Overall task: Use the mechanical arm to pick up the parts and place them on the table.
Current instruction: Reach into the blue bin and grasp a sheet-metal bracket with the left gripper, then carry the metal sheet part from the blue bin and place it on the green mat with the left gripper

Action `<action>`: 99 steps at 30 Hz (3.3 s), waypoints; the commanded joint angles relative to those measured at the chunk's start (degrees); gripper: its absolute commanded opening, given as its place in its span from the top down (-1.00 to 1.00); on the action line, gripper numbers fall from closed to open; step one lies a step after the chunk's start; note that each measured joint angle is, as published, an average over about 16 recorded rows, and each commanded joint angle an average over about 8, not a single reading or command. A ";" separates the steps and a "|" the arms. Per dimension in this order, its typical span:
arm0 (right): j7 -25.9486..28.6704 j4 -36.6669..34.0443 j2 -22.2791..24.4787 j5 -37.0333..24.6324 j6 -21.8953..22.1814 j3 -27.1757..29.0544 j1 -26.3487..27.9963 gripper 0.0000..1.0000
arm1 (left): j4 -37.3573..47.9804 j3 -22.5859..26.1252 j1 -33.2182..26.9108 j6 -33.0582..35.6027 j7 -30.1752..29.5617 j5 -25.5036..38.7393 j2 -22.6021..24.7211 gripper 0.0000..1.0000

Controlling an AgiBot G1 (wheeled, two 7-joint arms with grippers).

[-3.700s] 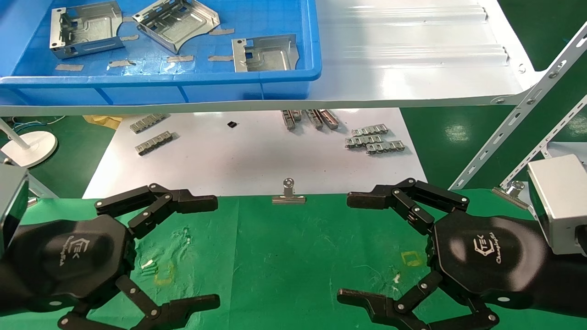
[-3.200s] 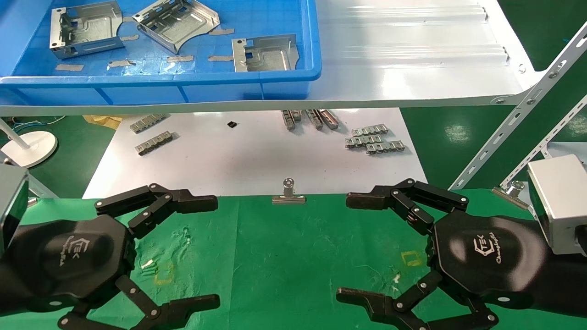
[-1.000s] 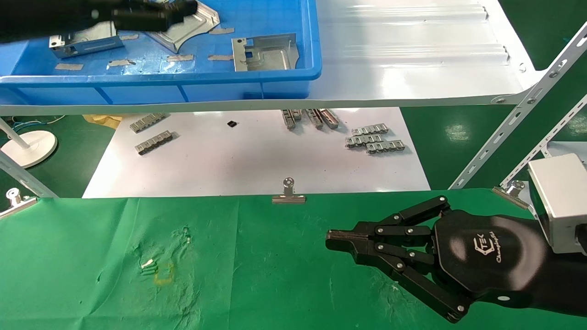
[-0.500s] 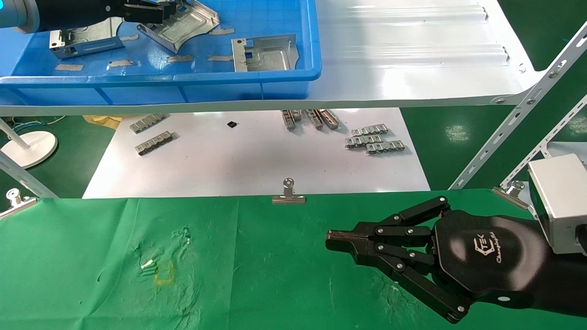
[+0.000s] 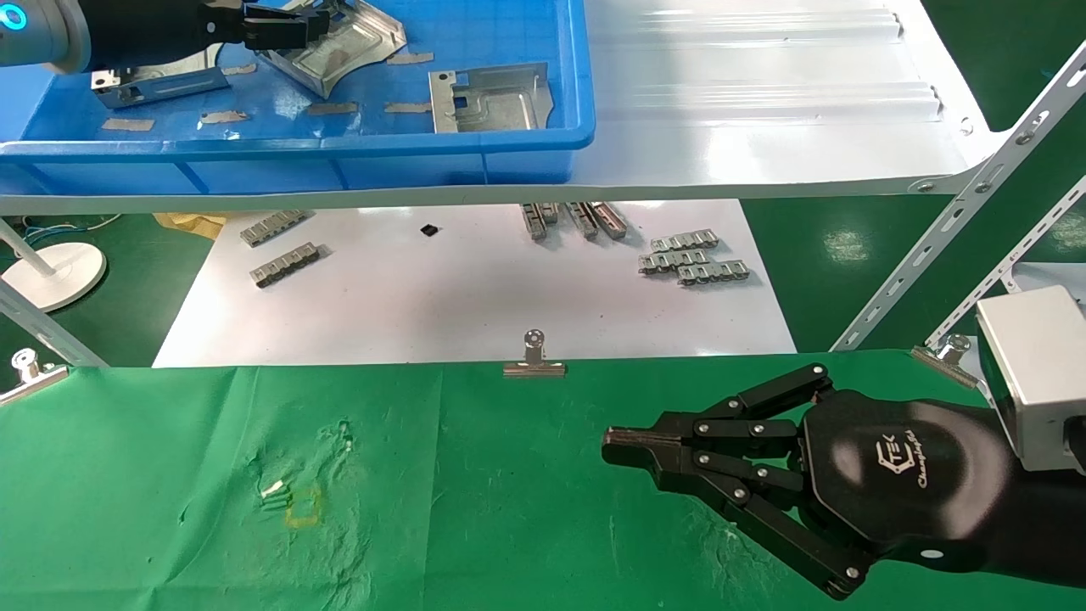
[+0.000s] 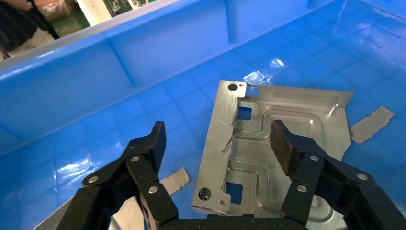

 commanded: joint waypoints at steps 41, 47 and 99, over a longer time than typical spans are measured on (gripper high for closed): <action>-0.01 0.00 0.01 0.01 0.01 -0.02 0.01 -1.00 | -5.96 -3.65 -2.56 30.72 9.39 -6.08 -8.16 1.00; -0.01 0.00 0.01 0.01 0.01 -0.02 0.01 -1.00 | -8.07 -4.13 -2.21 43.07 14.07 -8.04 -11.38 1.00; -0.02 0.00 0.02 0.03 0.02 -0.05 0.01 -1.00 | -11.51 26.40 20.28 43.10 54.68 -18.09 -20.72 -1.00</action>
